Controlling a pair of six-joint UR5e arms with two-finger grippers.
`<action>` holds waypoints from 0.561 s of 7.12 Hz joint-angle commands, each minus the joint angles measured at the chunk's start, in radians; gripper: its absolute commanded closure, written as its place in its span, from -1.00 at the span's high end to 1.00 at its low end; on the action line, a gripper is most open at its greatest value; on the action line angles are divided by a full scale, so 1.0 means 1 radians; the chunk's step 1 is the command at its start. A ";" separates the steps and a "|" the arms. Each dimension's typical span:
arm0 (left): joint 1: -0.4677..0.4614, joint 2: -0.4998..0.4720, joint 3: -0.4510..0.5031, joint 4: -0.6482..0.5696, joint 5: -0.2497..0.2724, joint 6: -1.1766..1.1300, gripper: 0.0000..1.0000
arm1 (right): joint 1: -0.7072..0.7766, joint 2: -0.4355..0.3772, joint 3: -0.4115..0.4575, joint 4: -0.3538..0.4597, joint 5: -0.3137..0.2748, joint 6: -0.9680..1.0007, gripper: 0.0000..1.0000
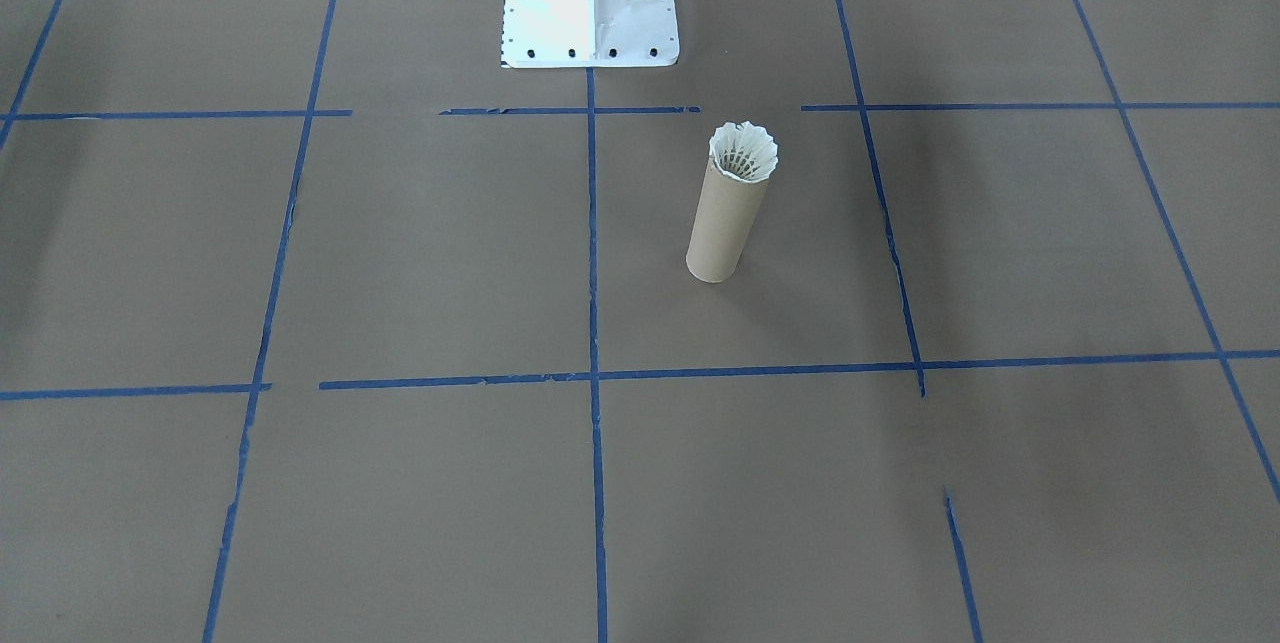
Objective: Collect badminton balls into bucket
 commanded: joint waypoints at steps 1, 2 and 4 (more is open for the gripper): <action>0.000 -0.004 -0.003 -0.019 0.000 -0.033 1.00 | 0.000 0.000 0.000 0.000 0.000 0.000 1.00; 0.000 -0.010 -0.003 -0.018 0.000 -0.034 1.00 | 0.000 0.000 0.000 0.000 0.000 0.000 1.00; 0.000 -0.010 -0.003 -0.016 0.001 -0.033 1.00 | 0.000 0.000 0.000 0.000 0.000 0.000 1.00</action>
